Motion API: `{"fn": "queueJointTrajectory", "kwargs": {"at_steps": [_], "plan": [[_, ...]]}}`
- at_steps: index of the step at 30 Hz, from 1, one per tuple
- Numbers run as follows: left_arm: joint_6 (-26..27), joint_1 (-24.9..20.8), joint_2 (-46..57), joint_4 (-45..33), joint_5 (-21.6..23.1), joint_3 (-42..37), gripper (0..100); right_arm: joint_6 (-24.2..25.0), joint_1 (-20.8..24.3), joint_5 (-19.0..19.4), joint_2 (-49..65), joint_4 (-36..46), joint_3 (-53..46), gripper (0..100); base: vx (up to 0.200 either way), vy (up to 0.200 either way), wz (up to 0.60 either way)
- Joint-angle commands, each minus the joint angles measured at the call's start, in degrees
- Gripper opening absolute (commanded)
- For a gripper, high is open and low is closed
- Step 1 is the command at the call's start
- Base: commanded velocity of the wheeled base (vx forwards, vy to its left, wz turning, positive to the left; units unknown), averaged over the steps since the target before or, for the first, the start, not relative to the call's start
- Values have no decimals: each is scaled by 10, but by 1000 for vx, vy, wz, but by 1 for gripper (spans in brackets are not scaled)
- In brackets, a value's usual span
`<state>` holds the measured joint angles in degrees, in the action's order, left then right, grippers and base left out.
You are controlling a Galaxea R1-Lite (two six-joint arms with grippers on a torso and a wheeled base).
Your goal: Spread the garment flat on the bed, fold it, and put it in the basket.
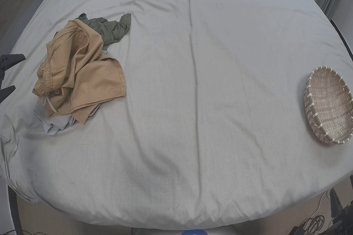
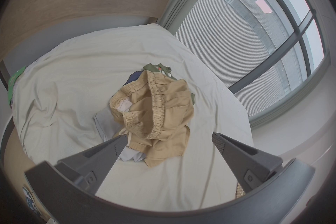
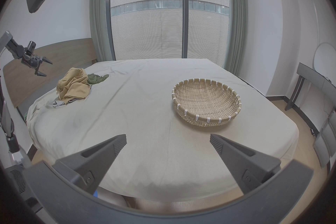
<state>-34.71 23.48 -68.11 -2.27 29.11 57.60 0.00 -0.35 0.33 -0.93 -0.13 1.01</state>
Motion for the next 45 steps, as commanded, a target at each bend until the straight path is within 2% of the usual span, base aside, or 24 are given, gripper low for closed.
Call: {"fn": "queueJointTrajectory", "kwargs": {"at_steps": [1,7,12,24,33,38,45], "plan": [[1,2,-77,14,2,-1,100,-1,-1,0,3,0,-10,100,0,0,0],[0,-8,-108,46,2,-21,100,-1,-1,0,2,0,-10,100,0,0,0],[-11,-8,-145,118,1,-28,100,-1,-1,0,2,0,-10,100,0,0,0],[-39,-49,-200,213,-6,-10,100,-3,-1,3,2,0,-10,100,0,0,0],[-77,-78,-202,220,-6,32,100,-3,-1,3,2,0,-10,100,0,0,0],[-77,-94,-211,222,-6,38,100,-3,-1,3,2,0,-10,100,0,0,0],[-93,-111,-218,270,-20,69,100,-3,-2,3,2,0,-10,100,0,0,0]]}}
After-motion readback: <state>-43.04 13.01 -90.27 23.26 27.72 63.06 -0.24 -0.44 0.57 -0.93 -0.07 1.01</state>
